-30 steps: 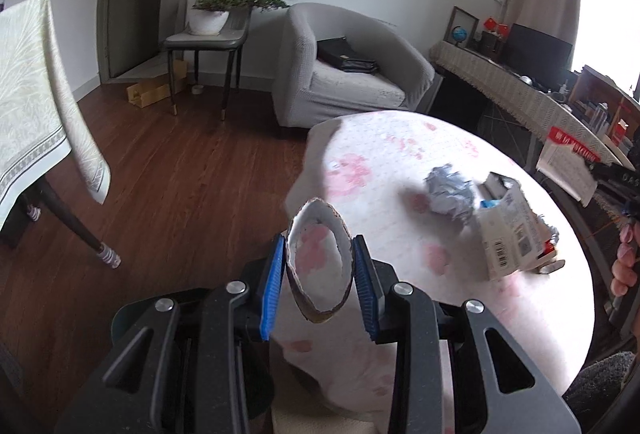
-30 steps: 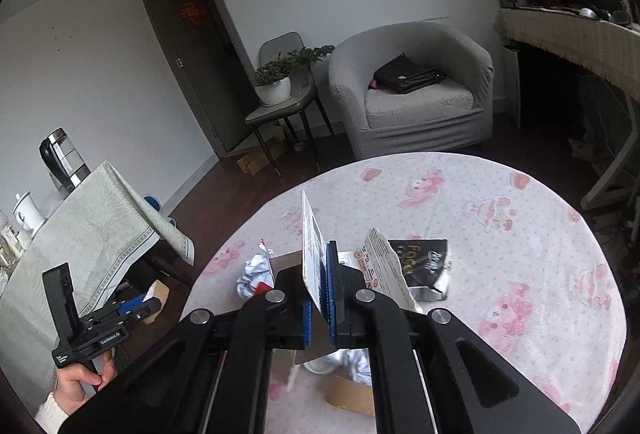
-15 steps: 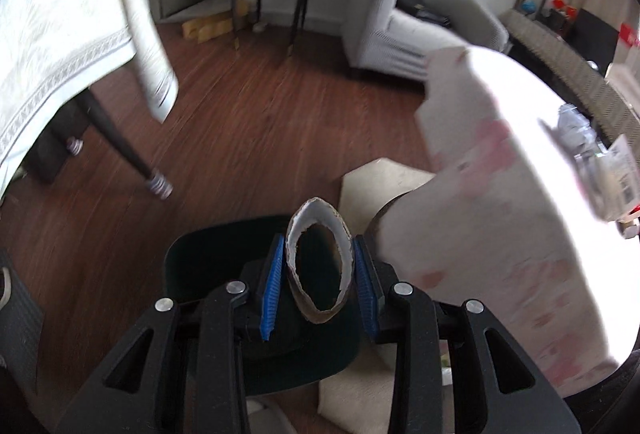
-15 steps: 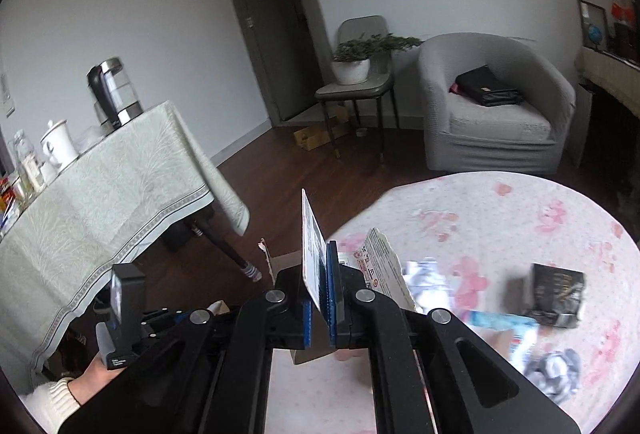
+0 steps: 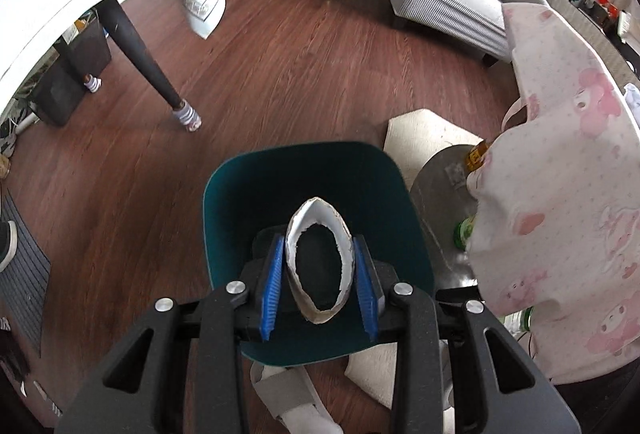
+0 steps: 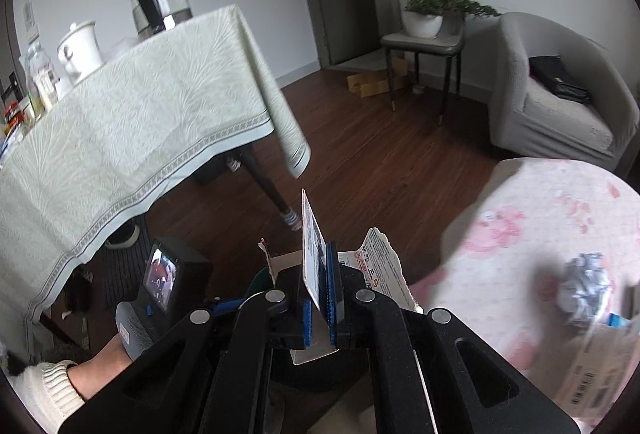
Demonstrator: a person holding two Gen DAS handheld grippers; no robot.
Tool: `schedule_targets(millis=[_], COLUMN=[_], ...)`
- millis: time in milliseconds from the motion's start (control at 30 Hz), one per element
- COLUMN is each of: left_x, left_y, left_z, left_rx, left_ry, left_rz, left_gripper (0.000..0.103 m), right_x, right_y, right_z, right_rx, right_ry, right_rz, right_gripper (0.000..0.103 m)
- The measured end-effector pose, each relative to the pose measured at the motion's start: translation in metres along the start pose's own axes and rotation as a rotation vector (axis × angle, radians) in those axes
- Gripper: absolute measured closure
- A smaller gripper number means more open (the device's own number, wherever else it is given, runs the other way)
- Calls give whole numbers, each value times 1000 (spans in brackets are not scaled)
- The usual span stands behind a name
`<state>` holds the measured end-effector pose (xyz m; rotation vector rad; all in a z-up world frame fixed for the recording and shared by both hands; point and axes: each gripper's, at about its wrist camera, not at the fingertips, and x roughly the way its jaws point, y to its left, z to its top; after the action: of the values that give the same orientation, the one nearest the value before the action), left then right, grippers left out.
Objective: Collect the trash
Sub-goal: 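Carry the tape core over the green bin and open the left gripper, then move the white box over the green bin and open the right gripper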
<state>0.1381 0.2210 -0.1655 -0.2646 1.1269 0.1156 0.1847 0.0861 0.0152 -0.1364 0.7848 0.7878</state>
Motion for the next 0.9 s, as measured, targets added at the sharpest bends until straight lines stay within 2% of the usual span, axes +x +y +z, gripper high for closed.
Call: schedule_targets(millis=[100,200,300,433,667,900], left_x=[3,4,3,1,-28,-61], left_y=[5,10,16,23,36,55], left_z=[-4,-7,-9,-9,-6,-6], left_rx=[9,22,15,7,-20,-39], left_ry=[29,23,24,22,-45,-117], left_rz=[-5,8,0,-7,-8,25], left_gripper=[65,64,53,49,38,37], right_x=[21,40,54,72,104,139], right_y=[15,29,36,40,48,52], right_z=[-2,-4,-8,-12,-18,-34], right_rx=[-15,-29,-37,-30,-29,-31], right_ry=[39,75,102,138,199,283], right_rz=[16,20,20,21,12,-2], right_gripper=[97,97,97,97,97,97])
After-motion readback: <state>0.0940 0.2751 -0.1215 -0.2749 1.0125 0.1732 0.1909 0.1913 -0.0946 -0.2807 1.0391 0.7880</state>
